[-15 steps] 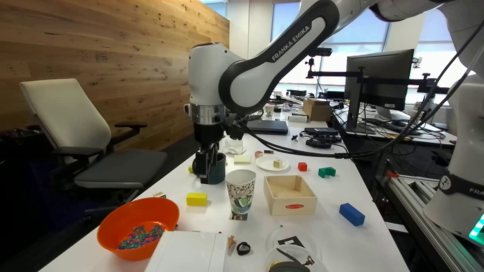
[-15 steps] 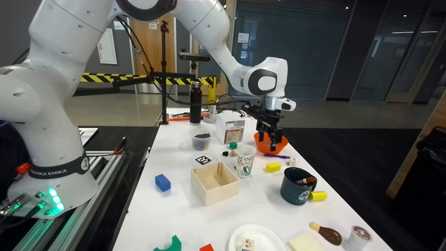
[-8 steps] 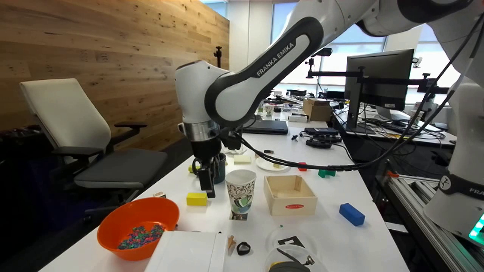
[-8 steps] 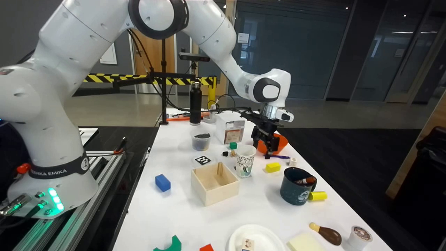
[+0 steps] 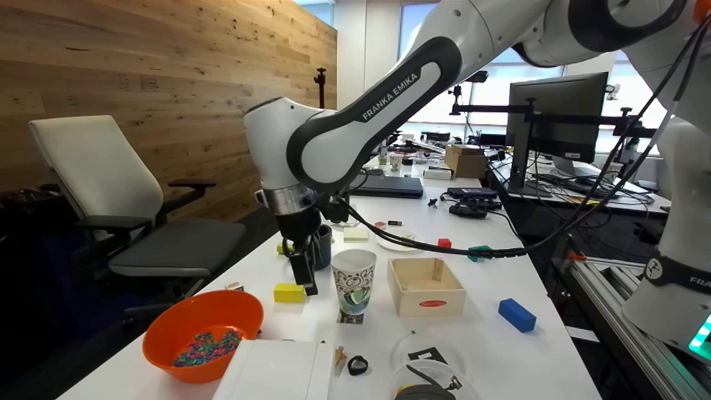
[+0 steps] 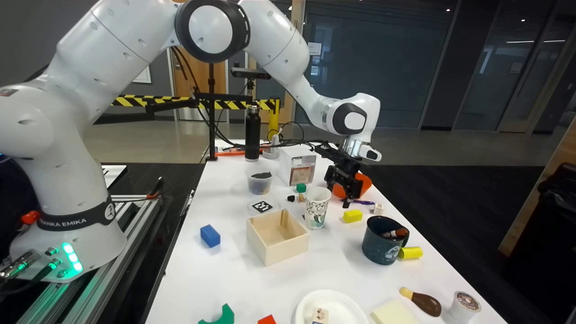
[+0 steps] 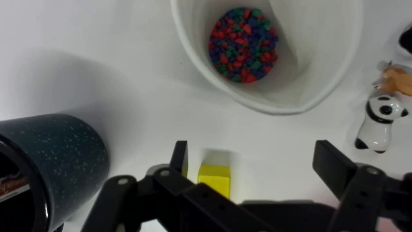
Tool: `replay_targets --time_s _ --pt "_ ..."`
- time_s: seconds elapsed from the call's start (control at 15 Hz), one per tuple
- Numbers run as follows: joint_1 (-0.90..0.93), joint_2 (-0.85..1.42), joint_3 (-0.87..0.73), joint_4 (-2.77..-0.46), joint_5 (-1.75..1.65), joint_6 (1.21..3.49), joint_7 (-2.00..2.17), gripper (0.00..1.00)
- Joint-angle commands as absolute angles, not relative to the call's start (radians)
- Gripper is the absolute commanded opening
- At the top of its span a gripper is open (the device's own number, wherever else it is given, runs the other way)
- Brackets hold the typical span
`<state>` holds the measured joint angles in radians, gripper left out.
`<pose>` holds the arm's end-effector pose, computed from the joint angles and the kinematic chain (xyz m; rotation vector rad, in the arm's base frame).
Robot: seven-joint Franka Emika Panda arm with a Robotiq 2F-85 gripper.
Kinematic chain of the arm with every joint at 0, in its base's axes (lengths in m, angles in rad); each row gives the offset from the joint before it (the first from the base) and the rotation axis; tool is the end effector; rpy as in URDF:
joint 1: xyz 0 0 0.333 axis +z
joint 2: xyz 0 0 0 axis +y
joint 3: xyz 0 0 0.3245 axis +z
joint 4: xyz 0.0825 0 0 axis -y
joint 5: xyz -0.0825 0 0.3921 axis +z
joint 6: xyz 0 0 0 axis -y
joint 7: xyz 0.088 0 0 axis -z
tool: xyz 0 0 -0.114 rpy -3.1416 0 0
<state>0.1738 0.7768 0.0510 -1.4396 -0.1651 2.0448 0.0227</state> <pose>0.7024 0.1440 0.2101 2.9801 0.4177 -0.2348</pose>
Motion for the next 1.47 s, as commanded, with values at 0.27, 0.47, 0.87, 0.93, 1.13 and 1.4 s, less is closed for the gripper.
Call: replay_targets --time_s 0.27,0.47,0.87,0.93,1.13,1.4 --pt "0.167 0.697 0.025 -1.497 -0.142 2.108 0.143 1.0" --pt "0.149 0.631 -0.01 -1.581 -0.14 2.154 0.219 1.0" --pt "0.148 0.528 -0.082 -1.733 -0.168 2.161 0.372 1.0" --pt "0.15 0.511 -0.09 -1.762 -0.169 2.159 0.4 1.0" --pt "0.155 0.464 -0.111 -1.84 -0.176 2.153 0.491 1.0" --pt "0.161 0.412 -0.128 -1.925 -0.166 2.142 0.623 1.0"
